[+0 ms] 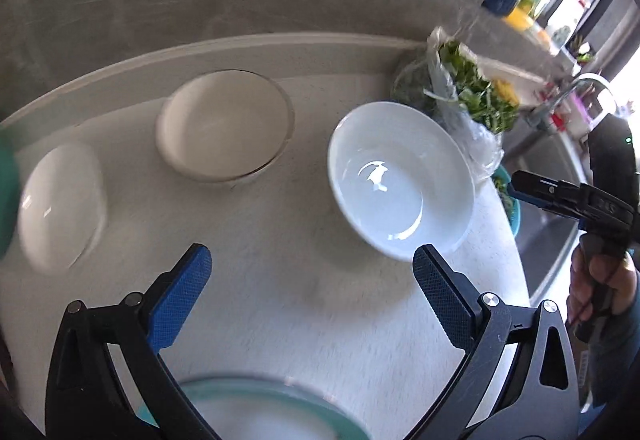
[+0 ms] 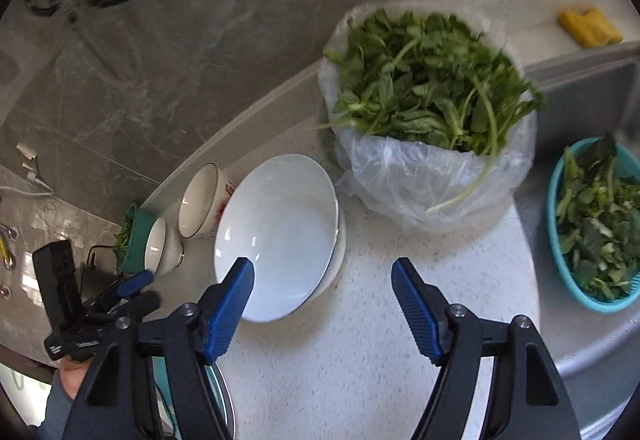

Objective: Organize plates and bowls
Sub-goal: 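Open both grippers off the teal plate and grasp the large white bowl rim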

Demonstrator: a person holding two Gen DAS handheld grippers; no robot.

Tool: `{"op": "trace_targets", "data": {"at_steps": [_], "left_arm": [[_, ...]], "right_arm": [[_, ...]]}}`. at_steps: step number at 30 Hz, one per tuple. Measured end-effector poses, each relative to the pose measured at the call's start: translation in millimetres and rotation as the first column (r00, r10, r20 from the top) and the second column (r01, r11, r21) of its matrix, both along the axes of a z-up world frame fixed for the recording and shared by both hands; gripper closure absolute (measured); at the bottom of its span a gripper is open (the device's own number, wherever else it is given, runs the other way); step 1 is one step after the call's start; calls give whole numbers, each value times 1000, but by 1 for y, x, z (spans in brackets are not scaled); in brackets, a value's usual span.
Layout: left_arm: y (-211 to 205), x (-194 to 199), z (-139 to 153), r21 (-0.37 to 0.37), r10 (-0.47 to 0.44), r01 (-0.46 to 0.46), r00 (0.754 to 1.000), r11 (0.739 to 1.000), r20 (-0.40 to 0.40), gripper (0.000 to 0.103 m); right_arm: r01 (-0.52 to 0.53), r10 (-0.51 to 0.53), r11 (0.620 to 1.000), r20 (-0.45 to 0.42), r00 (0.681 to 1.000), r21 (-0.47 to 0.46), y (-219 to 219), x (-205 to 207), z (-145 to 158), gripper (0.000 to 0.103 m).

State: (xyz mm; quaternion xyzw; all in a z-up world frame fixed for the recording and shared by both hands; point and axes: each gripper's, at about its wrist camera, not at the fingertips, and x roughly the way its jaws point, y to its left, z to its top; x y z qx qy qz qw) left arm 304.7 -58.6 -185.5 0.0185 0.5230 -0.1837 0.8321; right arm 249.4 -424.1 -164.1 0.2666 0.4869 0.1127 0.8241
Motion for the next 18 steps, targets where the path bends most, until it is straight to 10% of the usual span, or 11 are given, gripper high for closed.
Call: {"op": "trace_targets", "data": {"at_steps": [5, 9, 18], "left_arm": [[-30, 39, -32, 34, -13, 15, 999, 999, -38, 3], [-43, 58, -54, 28, -20, 22, 996, 999, -86, 50], [-53, 78, -83, -22, -26, 23, 991, 999, -133, 64]], "right_arm": [[-32, 34, 999, -58, 998, 33, 6, 23, -29, 31], [-32, 35, 998, -66, 997, 48, 7, 34, -35, 38], [-71, 73, 997, -102, 992, 28, 27, 46, -47, 63]]}}
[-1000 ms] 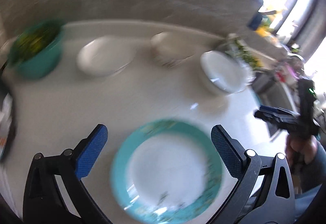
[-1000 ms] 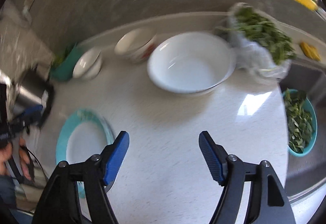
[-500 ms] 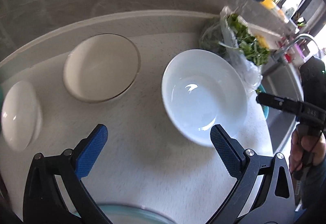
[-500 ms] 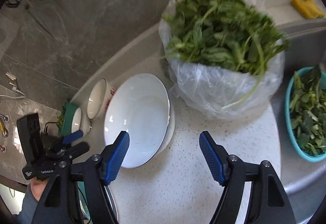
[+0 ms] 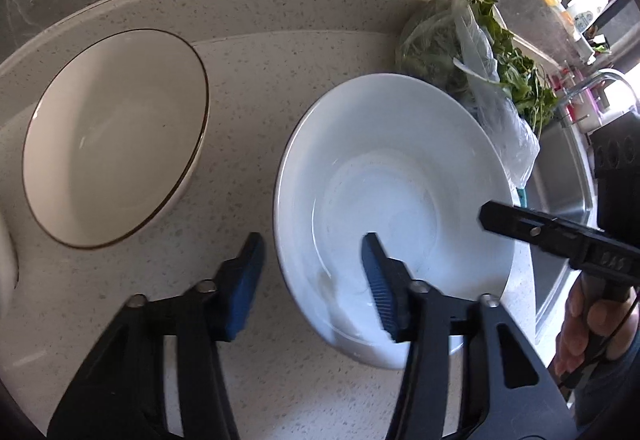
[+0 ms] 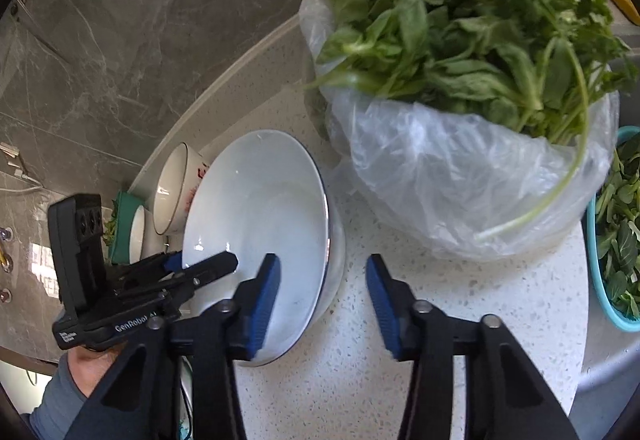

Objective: Organize plates and bowls
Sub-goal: 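Open both grippers off the teal plate and grasp the large white bowl rim, then carry the large white bowl beside the teal plate stack, lower and open grippers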

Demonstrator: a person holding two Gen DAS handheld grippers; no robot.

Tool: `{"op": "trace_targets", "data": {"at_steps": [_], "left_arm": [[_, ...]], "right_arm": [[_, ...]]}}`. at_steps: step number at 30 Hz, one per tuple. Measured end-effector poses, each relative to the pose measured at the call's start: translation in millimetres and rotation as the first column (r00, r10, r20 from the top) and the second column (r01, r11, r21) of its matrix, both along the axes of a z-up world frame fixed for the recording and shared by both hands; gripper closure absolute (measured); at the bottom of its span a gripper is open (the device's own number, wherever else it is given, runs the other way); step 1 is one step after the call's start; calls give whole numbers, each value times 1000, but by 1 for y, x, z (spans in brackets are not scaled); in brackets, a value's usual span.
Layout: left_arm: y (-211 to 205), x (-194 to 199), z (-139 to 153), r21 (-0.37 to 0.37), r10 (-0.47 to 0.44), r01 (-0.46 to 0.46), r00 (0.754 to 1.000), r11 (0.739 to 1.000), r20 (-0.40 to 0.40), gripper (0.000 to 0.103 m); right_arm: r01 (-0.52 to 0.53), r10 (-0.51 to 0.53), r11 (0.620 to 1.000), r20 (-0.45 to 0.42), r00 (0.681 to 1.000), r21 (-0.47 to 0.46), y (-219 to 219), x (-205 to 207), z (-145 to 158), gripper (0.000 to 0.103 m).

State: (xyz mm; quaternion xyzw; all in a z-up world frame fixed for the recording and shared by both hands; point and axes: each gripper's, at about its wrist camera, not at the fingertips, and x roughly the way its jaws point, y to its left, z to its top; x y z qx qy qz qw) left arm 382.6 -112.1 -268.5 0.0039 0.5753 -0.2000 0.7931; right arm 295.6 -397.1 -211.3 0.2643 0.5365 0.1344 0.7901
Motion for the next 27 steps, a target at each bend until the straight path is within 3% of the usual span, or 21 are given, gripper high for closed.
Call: {"op": "trace_targets", "data": {"at_steps": [4, 5, 7, 8, 10, 21, 27], "left_arm": [[0, 8, -2, -10, -5, 5, 1000, 1000, -5, 73], [0, 9, -3, -15, -6, 6, 1000, 1000, -9, 74], [2, 5, -5, -11, -4, 4, 1000, 1000, -10, 87], [2, 6, -6, -10, -3, 3, 1000, 1000, -8, 88], [3, 5, -7, -7, 1, -1, 1000, 1000, -7, 93], [-1, -5, 1, 9, 2, -2, 1000, 1000, -4, 93], [-2, -32, 15, -3, -4, 4, 1000, 1000, 3, 93]], "right_arm": [[-3, 3, 1000, -7, 1000, -11, 8, 6, -3, 69], [-4, 3, 1000, -8, 1000, -15, 9, 7, -3, 72], [-4, 4, 1000, -12, 1000, -31, 13, 11, -4, 80], [-2, 1, 999, -15, 1000, -47, 15, 12, -4, 86], [-2, 1, 999, -16, 1000, -46, 14, 15, -5, 86], [15, -17, 998, -39, 999, -58, 9, 8, -6, 89], [27, -30, 998, -50, 998, -62, 9, -9, 0, 89]]}}
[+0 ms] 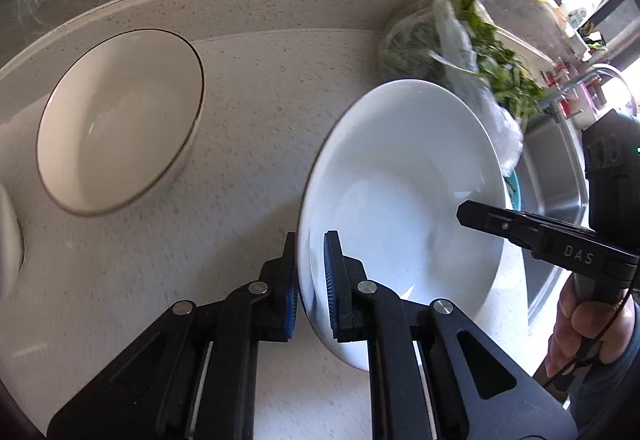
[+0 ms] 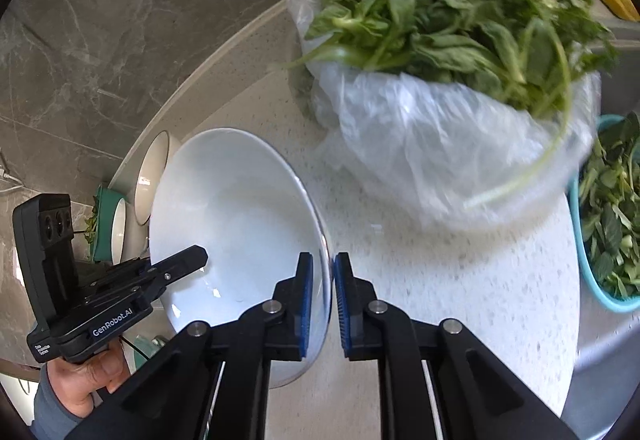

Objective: Organize plates and bowls
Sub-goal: 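Carry the large white bowl beside the teal plate stack, lower and open grippers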

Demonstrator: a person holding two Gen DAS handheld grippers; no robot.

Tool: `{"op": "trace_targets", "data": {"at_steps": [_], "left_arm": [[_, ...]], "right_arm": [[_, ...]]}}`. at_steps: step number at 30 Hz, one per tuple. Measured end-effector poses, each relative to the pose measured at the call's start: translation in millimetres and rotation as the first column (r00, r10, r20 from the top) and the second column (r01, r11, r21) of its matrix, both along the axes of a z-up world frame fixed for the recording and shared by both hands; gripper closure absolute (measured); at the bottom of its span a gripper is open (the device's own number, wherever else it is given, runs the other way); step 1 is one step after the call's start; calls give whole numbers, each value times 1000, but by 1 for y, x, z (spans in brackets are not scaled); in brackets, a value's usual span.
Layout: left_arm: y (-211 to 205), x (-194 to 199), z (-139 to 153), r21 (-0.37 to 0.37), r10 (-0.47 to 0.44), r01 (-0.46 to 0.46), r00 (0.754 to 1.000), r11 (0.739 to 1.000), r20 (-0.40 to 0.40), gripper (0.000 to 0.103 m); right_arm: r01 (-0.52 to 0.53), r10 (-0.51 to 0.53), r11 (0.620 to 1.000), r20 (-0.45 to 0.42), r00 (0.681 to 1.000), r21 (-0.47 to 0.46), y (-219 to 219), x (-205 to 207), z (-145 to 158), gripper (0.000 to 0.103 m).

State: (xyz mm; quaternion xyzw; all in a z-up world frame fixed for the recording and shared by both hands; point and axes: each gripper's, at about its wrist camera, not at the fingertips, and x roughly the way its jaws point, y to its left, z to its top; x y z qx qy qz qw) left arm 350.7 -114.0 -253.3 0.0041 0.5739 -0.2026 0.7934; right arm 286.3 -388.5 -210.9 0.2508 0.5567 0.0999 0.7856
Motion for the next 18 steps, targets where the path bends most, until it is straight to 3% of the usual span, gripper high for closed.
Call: {"op": "trace_targets", "data": {"at_steps": [8, 18], "left_arm": [[-12, -60, 10, -39, -16, 15, 1000, 999, -26, 93], [-11, -154, 3, -77, -63, 55, 992, 996, -110, 93]], "right_arm": [[6, -6, 1000, -11, 1000, -5, -8, -57, 22, 89], [16, -15, 1000, -98, 995, 12, -12, -133, 28, 90]]}}
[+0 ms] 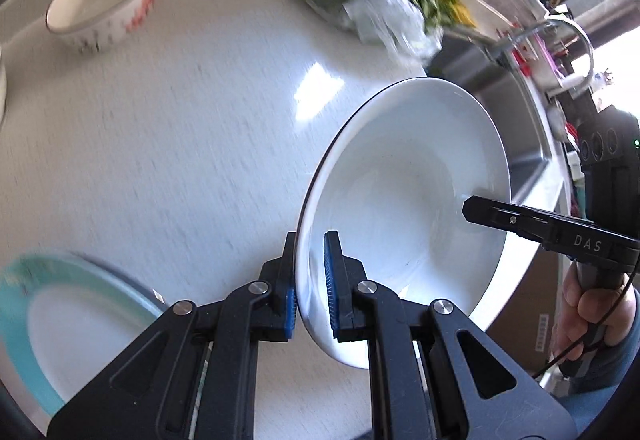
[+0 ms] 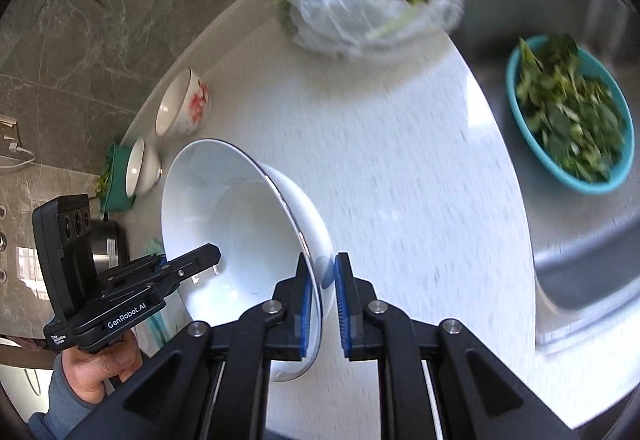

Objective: Organize plates and bowls
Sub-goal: 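Carry the large white bowl beside the teal plate stack, lower and open grippers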

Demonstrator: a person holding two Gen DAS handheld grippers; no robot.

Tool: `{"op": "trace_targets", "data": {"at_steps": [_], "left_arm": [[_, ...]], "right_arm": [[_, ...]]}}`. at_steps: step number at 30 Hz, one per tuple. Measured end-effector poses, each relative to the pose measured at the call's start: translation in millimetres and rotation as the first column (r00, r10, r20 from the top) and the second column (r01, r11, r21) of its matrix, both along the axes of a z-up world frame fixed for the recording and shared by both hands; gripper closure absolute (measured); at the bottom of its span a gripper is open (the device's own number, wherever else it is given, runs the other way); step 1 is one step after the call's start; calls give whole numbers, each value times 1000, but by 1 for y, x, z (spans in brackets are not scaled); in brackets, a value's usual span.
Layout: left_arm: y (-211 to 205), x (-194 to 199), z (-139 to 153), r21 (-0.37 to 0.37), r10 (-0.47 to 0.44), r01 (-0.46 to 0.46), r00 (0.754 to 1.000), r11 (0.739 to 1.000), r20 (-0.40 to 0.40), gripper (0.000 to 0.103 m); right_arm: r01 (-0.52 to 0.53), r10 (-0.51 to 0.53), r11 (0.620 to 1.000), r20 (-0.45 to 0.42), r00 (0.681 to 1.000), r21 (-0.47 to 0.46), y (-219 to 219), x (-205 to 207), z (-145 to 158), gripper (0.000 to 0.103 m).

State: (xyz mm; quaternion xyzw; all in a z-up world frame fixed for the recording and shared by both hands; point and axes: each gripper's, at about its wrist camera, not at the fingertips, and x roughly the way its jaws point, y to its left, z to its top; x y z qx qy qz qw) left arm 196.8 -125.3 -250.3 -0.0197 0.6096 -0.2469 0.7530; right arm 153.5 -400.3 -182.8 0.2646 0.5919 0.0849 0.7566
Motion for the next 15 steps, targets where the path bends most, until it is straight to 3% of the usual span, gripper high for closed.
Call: {"op": "trace_targets", "data": {"at_steps": [7, 15], "left_arm": [[-3, -44, -12, 4, -29, 29, 999, 1000, -46, 93], [-16, -53, -27, 30, -29, 31, 999, 999, -43, 93]], "right_arm": [[4, -4, 1000, -45, 999, 1, -3, -35, -7, 90], [12, -11, 1000, -65, 998, 5, -11, -43, -21, 90]]}}
